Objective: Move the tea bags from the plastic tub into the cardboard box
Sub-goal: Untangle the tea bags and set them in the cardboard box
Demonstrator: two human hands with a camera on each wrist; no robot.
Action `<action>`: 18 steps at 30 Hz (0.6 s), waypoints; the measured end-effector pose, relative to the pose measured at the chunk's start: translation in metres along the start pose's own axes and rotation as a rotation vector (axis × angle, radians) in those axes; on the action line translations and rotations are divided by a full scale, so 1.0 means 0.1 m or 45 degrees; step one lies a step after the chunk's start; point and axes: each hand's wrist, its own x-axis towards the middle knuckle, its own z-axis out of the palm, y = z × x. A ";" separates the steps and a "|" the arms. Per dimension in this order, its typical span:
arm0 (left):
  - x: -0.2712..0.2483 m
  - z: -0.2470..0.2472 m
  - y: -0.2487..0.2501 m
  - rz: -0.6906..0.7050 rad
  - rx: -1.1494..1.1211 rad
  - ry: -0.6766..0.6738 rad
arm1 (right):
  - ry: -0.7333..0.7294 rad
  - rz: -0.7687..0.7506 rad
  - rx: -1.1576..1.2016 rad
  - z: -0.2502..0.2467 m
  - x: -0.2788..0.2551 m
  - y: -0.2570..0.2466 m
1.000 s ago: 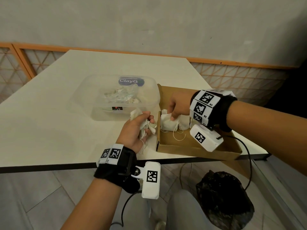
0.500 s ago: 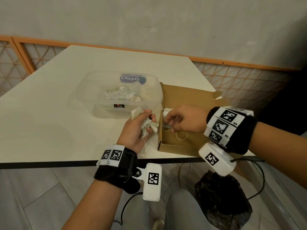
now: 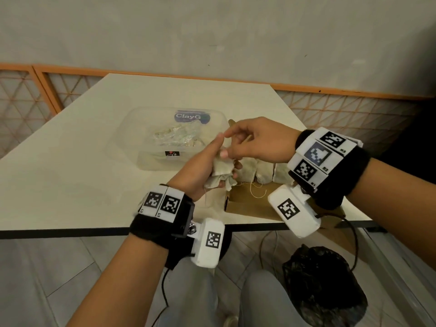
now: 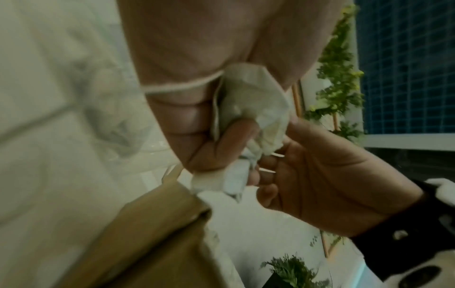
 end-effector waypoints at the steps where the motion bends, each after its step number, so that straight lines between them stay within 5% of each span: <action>1: 0.01 0.04 0.05 -0.010 0.083 -0.037 | -0.011 0.013 -0.013 0.00 0.01 0.02; 12: 0.18 0.21 0.11 -0.084 0.048 -0.088 | 0.312 0.121 0.347 -0.23 -0.20 0.29; 18: 0.26 0.38 0.10 0.114 0.090 0.093 | -0.028 0.288 0.328 -0.06 -0.27 0.27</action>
